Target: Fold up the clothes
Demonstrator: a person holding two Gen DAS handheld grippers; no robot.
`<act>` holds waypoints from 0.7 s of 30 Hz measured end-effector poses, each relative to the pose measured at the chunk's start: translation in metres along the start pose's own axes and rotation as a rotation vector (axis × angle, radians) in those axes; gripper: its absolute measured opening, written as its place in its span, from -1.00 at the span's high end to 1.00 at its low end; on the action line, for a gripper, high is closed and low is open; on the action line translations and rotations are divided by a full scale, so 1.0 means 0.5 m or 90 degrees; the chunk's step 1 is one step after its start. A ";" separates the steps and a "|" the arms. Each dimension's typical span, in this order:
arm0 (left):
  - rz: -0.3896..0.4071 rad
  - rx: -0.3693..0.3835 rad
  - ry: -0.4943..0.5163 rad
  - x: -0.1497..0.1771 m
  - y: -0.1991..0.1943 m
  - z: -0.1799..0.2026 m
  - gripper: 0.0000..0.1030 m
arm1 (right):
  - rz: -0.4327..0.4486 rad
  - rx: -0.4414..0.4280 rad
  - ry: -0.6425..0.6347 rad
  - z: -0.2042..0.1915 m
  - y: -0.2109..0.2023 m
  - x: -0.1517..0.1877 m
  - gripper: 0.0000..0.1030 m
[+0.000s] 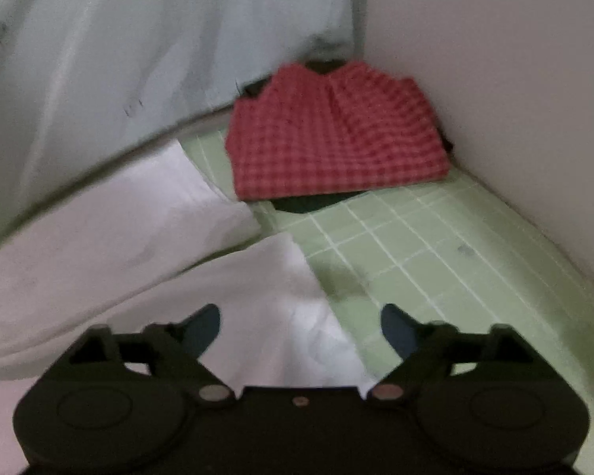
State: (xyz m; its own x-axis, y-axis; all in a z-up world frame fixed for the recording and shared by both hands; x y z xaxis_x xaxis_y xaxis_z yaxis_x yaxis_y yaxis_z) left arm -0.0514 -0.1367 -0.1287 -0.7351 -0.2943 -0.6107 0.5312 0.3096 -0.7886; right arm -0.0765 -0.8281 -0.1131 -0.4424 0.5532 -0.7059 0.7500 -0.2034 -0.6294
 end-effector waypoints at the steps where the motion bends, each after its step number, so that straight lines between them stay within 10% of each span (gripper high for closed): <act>1: -0.003 0.002 -0.002 0.001 0.002 -0.001 -1.00 | 0.004 -0.015 0.013 -0.012 -0.021 0.017 -1.00; 21: -0.025 0.077 0.020 0.038 0.006 0.054 -1.00 | -0.065 0.000 0.071 -0.068 -0.161 0.290 -1.00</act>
Point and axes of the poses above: each gripper's, at about its wrist camera, not at the fingertips, and y roughly the way its jaws point, z to its right, x to its underside, the point moved 9 cm from there along y, roughly the way its jaws point, and after that the axes turned 14 degrees about -x, right-handed, at the moved point
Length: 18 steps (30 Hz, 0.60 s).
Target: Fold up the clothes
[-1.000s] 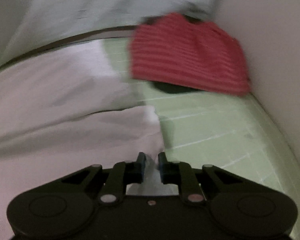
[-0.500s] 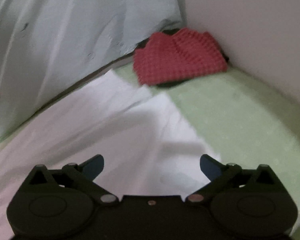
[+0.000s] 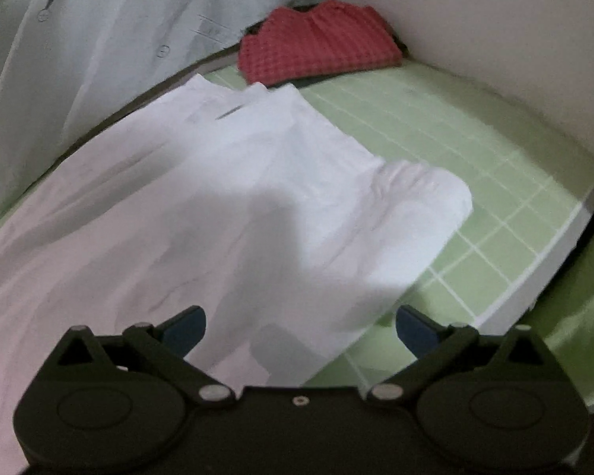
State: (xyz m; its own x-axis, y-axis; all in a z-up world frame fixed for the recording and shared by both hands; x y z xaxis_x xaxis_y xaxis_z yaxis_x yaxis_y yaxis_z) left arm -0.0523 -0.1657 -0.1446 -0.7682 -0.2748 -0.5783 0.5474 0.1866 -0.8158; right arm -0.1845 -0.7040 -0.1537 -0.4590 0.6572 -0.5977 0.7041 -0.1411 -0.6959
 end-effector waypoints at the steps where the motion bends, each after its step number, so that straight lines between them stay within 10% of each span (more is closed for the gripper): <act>1: -0.003 0.001 -0.001 0.000 0.004 -0.003 -1.00 | -0.003 -0.002 0.003 0.003 0.005 0.001 -1.00; 18: -0.015 -0.090 -0.060 -0.125 0.125 -0.203 -1.00 | -0.001 0.135 0.011 0.003 0.059 -0.011 -1.00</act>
Point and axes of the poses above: each gripper's, at about its wrist camera, not at the fingertips, and y roughly the way its jaws point, z to its right, x to its underside, the point moved 9 cm from there along y, roughly the way its jaws point, and after that the axes turned 14 degrees about -x, right-handed, at the moved point
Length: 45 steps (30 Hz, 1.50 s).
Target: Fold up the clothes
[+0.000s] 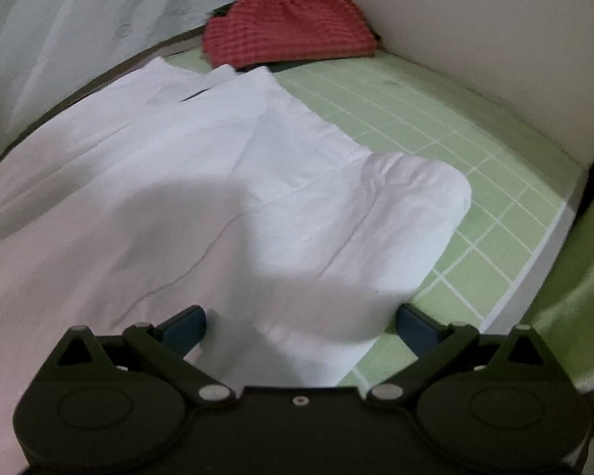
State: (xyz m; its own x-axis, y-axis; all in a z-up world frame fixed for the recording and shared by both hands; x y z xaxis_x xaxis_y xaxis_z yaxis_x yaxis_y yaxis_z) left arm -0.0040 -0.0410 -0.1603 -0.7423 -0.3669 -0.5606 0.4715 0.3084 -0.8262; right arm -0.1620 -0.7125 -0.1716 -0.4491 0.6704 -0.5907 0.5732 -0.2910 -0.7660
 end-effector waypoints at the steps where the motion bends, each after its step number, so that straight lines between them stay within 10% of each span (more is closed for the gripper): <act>1: 0.002 -0.012 -0.002 -0.016 0.014 -0.014 -1.00 | 0.000 0.010 0.008 0.001 0.002 -0.002 -1.00; 12: -0.026 -0.050 -0.042 -0.124 0.132 -0.113 -0.86 | -0.017 0.070 0.065 0.004 0.023 -0.020 -1.00; 21: -0.061 0.012 -0.078 -0.110 0.140 -0.102 -0.21 | -0.054 0.093 0.126 0.014 0.035 -0.038 -1.00; 26: -0.062 0.029 -0.121 -0.106 0.136 -0.107 0.36 | -0.030 0.106 0.142 0.016 0.017 -0.045 -0.41; 28: -0.064 0.035 -0.138 -0.107 0.132 -0.111 0.61 | -0.015 0.091 0.146 0.015 0.008 -0.051 0.51; 30: -0.061 0.041 -0.146 -0.112 0.125 -0.114 0.76 | 0.003 0.044 0.167 0.012 -0.001 -0.057 0.93; 45: 0.047 0.017 -0.168 -0.244 -0.034 -0.218 0.86 | 0.263 -0.154 0.254 -0.034 -0.298 -0.162 0.94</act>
Point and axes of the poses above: each gripper's, at about its wrist camera, not at the fingertips, and y roughly the way its jaws point, z to its right, x to its underside, the point moved 9 cm from there along y, roughly the way its jaws point, and after that the axes turned 14 degrees about -x, right-handed, at the moved point
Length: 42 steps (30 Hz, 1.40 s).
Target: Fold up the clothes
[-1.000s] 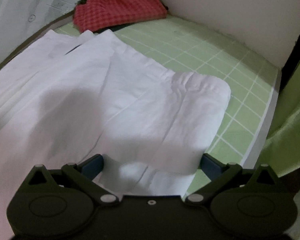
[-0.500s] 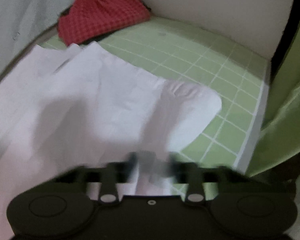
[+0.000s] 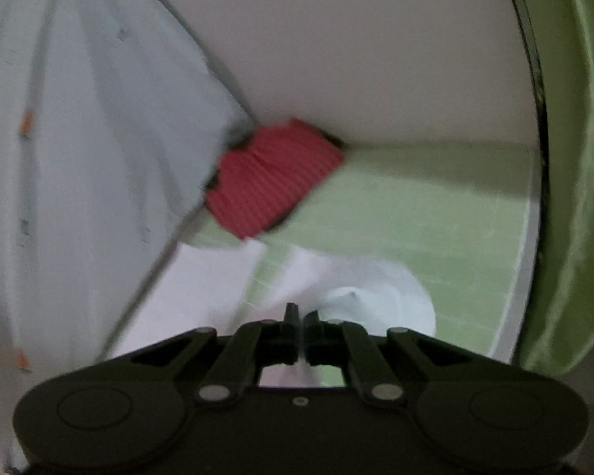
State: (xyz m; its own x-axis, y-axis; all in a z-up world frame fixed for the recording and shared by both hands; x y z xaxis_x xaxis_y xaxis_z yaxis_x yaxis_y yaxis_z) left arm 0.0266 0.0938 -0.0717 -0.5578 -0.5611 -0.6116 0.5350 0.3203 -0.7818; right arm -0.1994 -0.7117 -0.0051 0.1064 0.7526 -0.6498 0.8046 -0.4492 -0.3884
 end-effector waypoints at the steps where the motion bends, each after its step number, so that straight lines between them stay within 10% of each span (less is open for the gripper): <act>1: 0.010 0.007 -0.009 -0.018 -0.016 0.000 0.87 | 0.011 -0.023 -0.003 -0.027 -0.012 -0.014 0.95; 10: 0.132 0.062 -0.024 -0.154 -0.133 0.080 0.87 | 0.122 -0.192 -0.129 -0.264 -0.041 -0.138 0.95; 42: 0.028 -0.037 -0.051 -0.153 0.188 0.368 0.86 | -0.080 -0.096 -0.213 -0.369 0.630 -0.028 0.95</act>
State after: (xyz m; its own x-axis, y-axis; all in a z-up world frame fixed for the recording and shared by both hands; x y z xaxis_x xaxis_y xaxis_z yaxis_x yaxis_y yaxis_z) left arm 0.2365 0.0263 -0.0760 -0.4813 -0.6040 -0.6353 0.5183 0.3884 -0.7619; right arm 0.1604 -0.7748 0.0024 -0.1753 0.5871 -0.7903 0.8787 -0.2688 -0.3946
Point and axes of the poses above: each gripper's, at about its wrist camera, not at the fingertips, and y roughly the way its jaws point, z to its right, x to its underside, the point moved 9 cm from there along y, roughly the way its jaws point, and after that the axes turned 14 degrees about -x, right-handed, at the moved point
